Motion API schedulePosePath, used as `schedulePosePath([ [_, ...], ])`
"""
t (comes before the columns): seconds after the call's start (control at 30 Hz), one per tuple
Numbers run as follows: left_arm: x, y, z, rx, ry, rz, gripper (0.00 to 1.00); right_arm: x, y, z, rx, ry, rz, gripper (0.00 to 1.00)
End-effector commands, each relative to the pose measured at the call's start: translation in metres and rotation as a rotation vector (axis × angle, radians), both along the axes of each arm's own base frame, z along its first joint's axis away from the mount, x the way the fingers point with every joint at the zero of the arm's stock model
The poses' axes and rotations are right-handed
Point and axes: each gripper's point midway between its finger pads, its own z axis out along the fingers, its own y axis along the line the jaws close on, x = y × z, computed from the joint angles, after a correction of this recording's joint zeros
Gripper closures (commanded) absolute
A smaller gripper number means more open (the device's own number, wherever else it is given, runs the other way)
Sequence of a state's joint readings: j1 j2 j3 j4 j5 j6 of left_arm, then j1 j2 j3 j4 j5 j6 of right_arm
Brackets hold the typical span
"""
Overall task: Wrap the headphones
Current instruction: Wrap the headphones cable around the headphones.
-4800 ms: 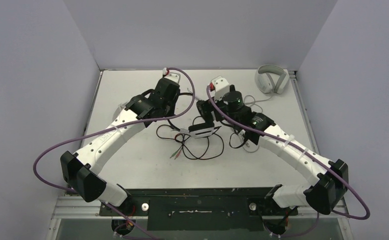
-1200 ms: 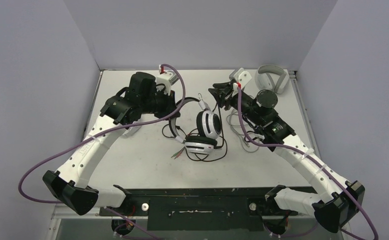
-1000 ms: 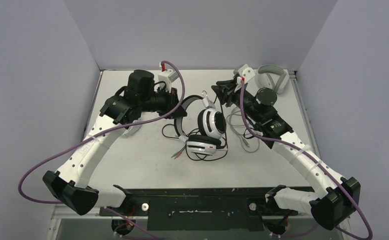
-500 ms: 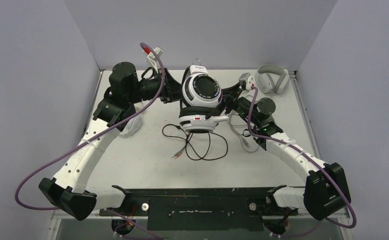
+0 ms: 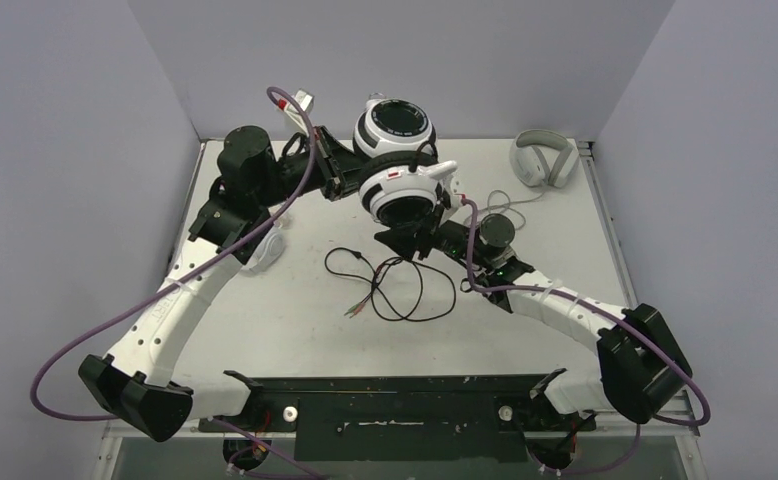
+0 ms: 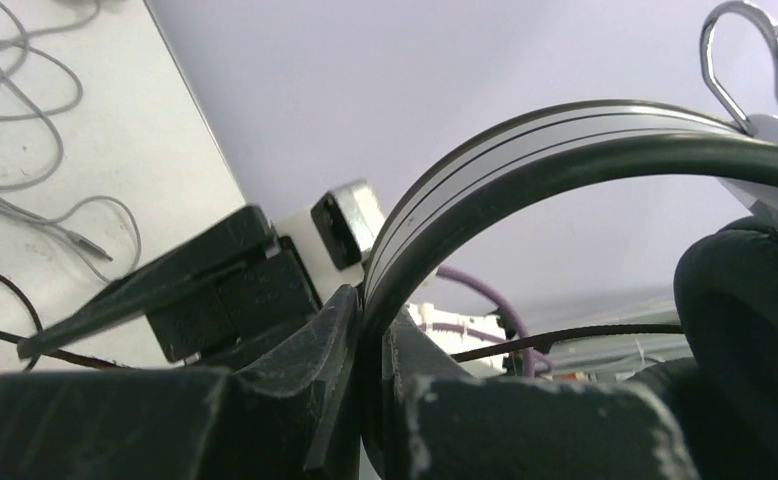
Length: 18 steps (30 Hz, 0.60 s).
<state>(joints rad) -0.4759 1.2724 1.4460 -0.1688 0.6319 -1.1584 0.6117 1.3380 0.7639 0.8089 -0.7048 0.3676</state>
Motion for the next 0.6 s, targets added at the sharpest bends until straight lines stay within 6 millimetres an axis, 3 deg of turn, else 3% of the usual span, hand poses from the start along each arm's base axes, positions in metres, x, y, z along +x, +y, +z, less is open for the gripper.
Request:
schedulePosePath([
  [0.0, 0.009, 0.022, 0.039, -0.115, -0.018, 0.177, 1.00, -0.010, 0.014, -0.004, 0.036, -0.030, 0.029, 0.61],
  [0.2, 0.046, 0.069, 0.012, -0.083, 0.161, 0.569, 1.00, -0.038, 0.037, -0.016, 0.018, 0.002, 0.054, 0.65],
  [0.3, 0.051, 0.084, -0.001, -0.058, 0.217, 0.685, 1.00, -0.047, 0.043, -0.020, 0.011, 0.022, 0.061, 0.69],
  [0.47, 0.062, 0.097, -0.039, 0.073, 0.317, 0.838, 1.00, -0.058, 0.055, -0.026, -0.025, 0.065, 0.078, 0.78],
  [0.57, 0.069, 0.116, -0.063, 0.200, 0.369, 0.969, 1.00, -0.070, 0.062, -0.027, -0.059, 0.068, 0.097, 0.79],
])
